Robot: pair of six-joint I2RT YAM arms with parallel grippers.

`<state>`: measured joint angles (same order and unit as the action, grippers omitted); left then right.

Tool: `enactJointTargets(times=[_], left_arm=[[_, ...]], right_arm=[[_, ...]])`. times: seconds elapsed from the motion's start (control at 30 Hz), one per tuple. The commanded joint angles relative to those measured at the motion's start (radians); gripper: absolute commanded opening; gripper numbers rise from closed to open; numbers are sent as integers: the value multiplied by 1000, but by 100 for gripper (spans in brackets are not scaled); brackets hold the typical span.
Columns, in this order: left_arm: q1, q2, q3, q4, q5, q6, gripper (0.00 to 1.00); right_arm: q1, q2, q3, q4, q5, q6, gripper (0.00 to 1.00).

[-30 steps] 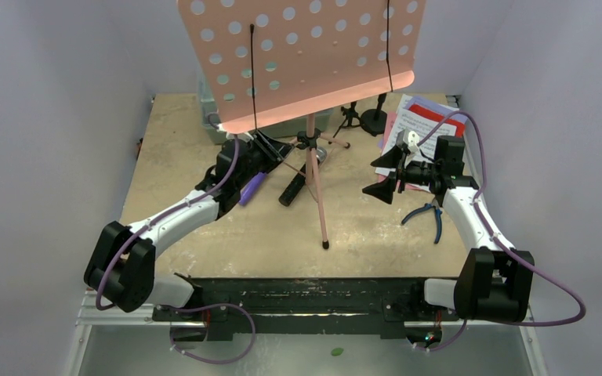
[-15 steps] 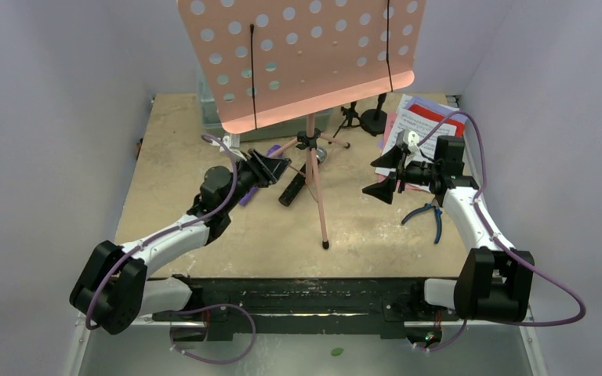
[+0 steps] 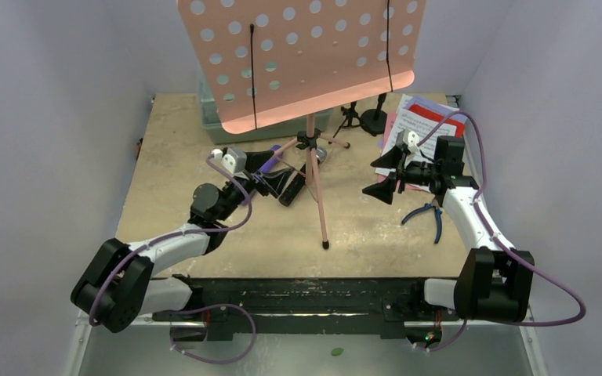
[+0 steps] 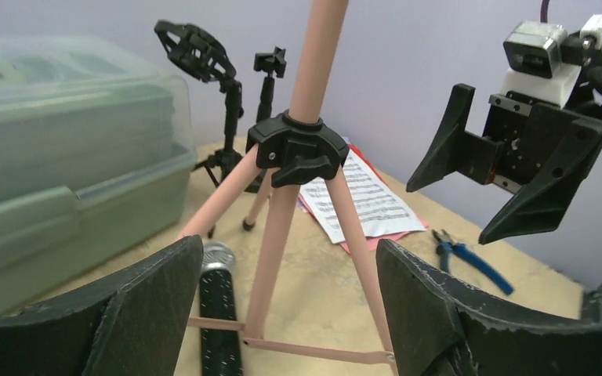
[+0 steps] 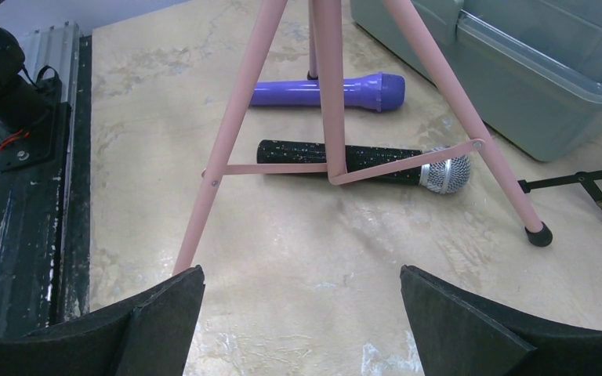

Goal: Pack up the instrument practice props
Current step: Unscrew the knob on the music stand.

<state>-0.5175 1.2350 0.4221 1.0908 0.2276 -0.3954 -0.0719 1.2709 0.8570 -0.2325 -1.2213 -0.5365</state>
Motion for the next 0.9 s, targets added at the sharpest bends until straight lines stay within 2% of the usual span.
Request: enactJointTargets(times=[0.0,0.23,0.4,0.87], left_arm=[[4,40,4,158,51,282,80],[-5,109,69,155,55,382,71],[-18,170,106,195,61,389,63],[-84,257,202,190,14,427,47]], right_arm=[[4,2,24,-9,-15,-20,99],[4,5,24,-9,-14,-22,99],[4,10,24,-9,-15,-22,99],[5,10,27,-17,-15,-29,99]])
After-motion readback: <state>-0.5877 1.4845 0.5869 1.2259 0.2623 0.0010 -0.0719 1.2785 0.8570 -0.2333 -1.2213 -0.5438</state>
